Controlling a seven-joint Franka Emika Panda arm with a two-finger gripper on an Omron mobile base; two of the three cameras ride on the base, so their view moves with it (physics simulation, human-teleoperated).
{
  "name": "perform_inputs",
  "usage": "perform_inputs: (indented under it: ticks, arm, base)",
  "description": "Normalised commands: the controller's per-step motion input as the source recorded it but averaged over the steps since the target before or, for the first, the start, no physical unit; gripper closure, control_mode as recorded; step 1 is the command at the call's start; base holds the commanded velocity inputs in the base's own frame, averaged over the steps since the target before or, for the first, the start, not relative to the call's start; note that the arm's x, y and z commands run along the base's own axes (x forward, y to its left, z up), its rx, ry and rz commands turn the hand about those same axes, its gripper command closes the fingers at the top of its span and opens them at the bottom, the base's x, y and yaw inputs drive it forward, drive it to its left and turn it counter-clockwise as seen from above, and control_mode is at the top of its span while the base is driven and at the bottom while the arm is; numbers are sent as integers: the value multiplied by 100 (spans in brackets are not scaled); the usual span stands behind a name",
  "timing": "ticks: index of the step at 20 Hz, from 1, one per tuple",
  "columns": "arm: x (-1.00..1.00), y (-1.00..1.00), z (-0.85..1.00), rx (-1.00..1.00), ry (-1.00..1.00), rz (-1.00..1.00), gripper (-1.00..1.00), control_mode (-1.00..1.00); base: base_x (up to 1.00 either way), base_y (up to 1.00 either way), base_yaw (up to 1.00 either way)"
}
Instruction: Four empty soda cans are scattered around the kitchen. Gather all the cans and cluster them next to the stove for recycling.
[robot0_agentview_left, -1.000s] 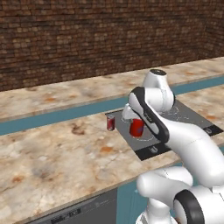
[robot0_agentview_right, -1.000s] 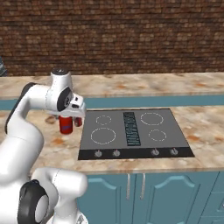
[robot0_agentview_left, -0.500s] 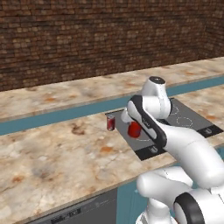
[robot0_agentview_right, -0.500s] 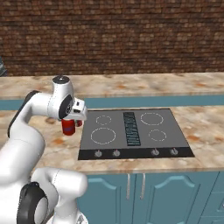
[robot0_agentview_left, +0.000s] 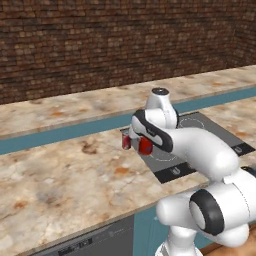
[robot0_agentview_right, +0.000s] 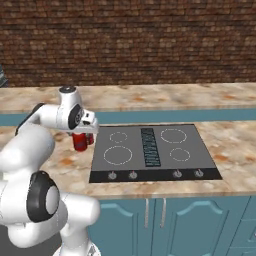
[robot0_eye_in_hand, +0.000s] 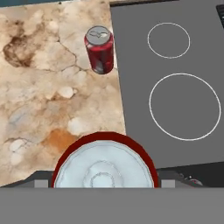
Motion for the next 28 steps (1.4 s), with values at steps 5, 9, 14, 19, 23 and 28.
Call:
perform_inputs:
  ticks: [5, 9, 14, 19, 23, 28]
  arm:
    - [0, 0, -72, 2, 0, 0, 100, -100]
    - [0, 0, -54, 1, 0, 0, 100, -100]
    - [16, 1, -39, 0, 0, 0, 100, -100]
    - [18, 0, -35, 0, 0, 0, 100, -100]
    - [0, 3, -34, 0, 0, 0, 100, -100]
    - [0, 6, -27, 0, 0, 0, 100, -100]
  base:
    - [0, 0, 0]
    - [0, 0, 0]
    - [0, 0, 0]
    - [0, 0, 0]
    - [0, 0, 0]
    - [0, 0, 0]
